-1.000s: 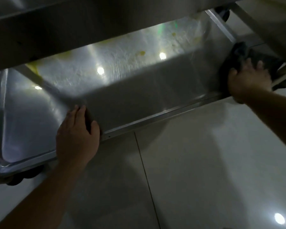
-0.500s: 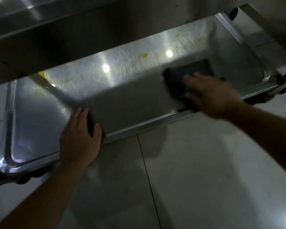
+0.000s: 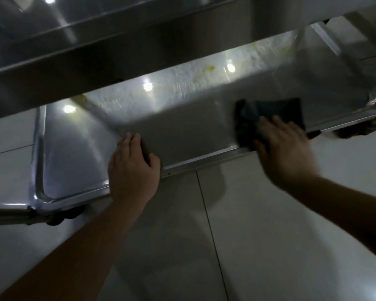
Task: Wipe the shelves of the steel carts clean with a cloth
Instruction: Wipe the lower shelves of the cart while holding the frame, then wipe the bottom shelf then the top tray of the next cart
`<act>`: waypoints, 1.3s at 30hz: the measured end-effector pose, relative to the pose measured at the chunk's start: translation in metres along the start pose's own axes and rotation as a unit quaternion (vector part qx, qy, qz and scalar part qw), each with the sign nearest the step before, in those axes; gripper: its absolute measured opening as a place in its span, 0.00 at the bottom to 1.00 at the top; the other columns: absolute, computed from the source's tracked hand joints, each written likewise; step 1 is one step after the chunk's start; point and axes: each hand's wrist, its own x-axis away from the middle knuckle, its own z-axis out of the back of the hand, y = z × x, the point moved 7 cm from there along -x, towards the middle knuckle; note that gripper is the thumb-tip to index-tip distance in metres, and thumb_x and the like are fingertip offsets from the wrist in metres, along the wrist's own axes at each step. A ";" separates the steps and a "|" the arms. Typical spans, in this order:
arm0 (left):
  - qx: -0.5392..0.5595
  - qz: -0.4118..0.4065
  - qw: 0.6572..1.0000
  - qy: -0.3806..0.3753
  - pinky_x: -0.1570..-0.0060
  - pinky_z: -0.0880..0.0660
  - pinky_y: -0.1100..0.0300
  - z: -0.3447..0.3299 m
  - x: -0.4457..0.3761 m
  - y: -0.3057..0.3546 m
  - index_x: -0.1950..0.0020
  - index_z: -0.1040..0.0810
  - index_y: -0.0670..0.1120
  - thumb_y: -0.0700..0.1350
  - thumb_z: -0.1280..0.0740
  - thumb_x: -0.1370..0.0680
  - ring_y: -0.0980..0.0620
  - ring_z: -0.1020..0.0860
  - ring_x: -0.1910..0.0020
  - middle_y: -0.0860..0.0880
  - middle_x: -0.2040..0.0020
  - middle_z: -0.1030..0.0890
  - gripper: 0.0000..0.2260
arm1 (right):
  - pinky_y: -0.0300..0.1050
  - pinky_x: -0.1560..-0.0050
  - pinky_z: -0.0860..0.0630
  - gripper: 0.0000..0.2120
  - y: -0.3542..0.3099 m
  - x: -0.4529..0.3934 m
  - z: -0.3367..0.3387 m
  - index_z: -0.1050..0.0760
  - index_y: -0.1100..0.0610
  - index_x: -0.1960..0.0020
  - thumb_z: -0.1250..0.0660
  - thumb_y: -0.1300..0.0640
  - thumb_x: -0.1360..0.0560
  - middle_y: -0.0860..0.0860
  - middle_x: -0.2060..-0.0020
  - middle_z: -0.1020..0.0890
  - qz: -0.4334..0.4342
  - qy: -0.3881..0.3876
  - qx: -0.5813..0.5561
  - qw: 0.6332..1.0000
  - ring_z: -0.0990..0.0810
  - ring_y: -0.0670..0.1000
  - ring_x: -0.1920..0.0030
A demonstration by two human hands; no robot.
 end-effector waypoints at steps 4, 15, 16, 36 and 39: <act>-0.002 -0.012 0.999 -0.041 0.19 0.43 0.46 0.001 -0.001 0.000 0.17 0.36 0.41 0.49 0.40 0.15 0.40 0.40 0.17 0.40 0.16 0.38 0.28 | 0.57 0.23 0.41 0.30 -0.081 0.005 -0.032 0.34 0.52 0.21 0.47 0.35 0.16 0.50 0.22 0.31 0.175 -0.071 0.061 0.980 0.36 0.55 0.21; -0.004 -0.054 0.985 -0.164 0.22 0.37 0.46 0.030 0.001 -0.028 0.20 0.33 0.47 0.53 0.37 0.15 0.43 0.38 0.19 0.45 0.17 0.38 0.25 | 0.57 0.26 0.35 0.31 -0.151 0.001 -0.025 0.40 0.46 0.19 0.33 0.53 0.19 0.47 0.22 0.33 0.326 -0.224 0.088 0.914 0.35 0.55 0.21; -0.002 -0.048 0.983 -0.177 0.23 0.37 0.47 0.035 0.009 -0.032 0.20 0.32 0.46 0.53 0.37 0.15 0.42 0.37 0.20 0.45 0.18 0.37 0.24 | 0.56 0.28 0.31 0.30 -0.157 0.001 -0.018 0.38 0.46 0.19 0.33 0.53 0.18 0.48 0.23 0.31 0.325 -0.241 0.089 0.910 0.32 0.55 0.23; -0.004 0.128 0.885 -0.447 0.43 0.28 0.48 0.354 0.222 -0.069 0.28 0.30 0.49 0.52 0.39 0.17 0.43 0.25 0.36 0.46 0.33 0.25 0.19 | 0.42 0.65 0.30 0.09 -0.312 0.126 0.263 0.28 0.44 0.42 0.40 0.56 0.19 0.43 0.61 0.26 0.132 -0.522 0.105 0.836 0.24 0.46 0.64; 0.000 0.144 0.884 -0.446 0.45 0.27 0.48 0.431 0.224 -0.084 0.29 0.32 0.50 0.53 0.39 0.17 0.44 0.25 0.38 0.46 0.34 0.25 0.18 | 0.44 0.62 0.25 0.11 -0.367 0.118 0.324 0.29 0.43 0.40 0.38 0.56 0.20 0.43 0.60 0.25 0.147 -0.537 0.138 0.819 0.23 0.47 0.62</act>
